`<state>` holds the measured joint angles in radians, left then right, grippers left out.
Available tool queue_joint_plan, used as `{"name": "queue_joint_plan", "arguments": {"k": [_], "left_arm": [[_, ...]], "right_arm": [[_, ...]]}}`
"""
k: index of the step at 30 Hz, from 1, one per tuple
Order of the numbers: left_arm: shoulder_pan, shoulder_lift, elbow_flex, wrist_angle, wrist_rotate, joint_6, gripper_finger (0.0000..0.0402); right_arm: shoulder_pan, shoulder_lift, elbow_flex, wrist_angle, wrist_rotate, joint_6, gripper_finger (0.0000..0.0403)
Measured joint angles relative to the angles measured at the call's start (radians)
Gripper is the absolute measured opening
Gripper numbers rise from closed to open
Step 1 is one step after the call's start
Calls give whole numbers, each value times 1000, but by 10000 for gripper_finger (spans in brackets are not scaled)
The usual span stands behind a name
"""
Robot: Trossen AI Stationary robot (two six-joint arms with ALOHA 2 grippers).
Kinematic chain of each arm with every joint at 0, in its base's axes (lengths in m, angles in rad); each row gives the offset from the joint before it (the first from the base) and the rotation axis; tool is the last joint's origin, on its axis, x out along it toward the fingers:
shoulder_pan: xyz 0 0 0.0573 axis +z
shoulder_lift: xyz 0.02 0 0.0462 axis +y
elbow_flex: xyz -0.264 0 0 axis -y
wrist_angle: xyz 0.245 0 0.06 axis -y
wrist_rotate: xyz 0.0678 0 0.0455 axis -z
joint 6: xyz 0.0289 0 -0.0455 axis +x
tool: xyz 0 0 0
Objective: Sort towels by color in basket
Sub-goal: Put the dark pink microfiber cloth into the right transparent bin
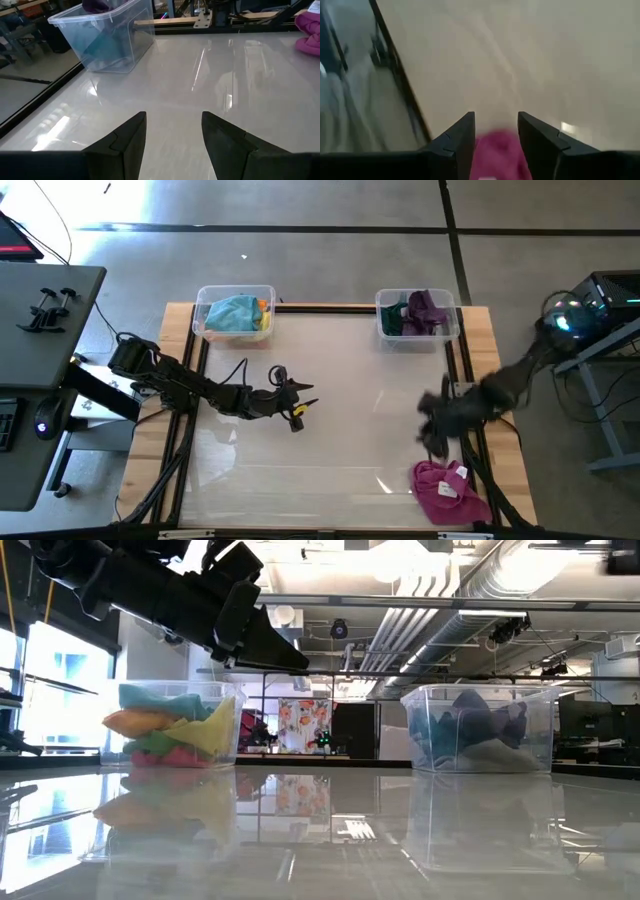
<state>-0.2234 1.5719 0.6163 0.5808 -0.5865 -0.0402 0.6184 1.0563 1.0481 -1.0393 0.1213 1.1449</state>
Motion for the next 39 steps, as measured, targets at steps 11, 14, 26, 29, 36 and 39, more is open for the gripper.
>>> {"name": "queue_joint_plan", "arguments": {"k": [11, 14, 26, 29, 36, 39], "left_arm": [[0, 0, 0, -1, 17, 33, 179], [0, 0, 0, 0, 41, 45, 179], [1, 0, 0, 0, 53, 53, 179], [1, 0, 0, 0, 53, 52, 179], [-3, 0, 0, 2, 53, 53, 179], [-3, 0, 1, 9, 53, 52, 179]], "right_arm": [[260, 351, 0, 13, -118, 339, 160], [259, 431, 0, 42, -200, 365, 176], [252, 658, -46, 164, -353, 155, 148], [252, 647, -140, 332, -380, 160, 118], [238, 565, -231, 510, -66, 135, 17], [217, 511, -241, 464, 245, 98, 14]]}}
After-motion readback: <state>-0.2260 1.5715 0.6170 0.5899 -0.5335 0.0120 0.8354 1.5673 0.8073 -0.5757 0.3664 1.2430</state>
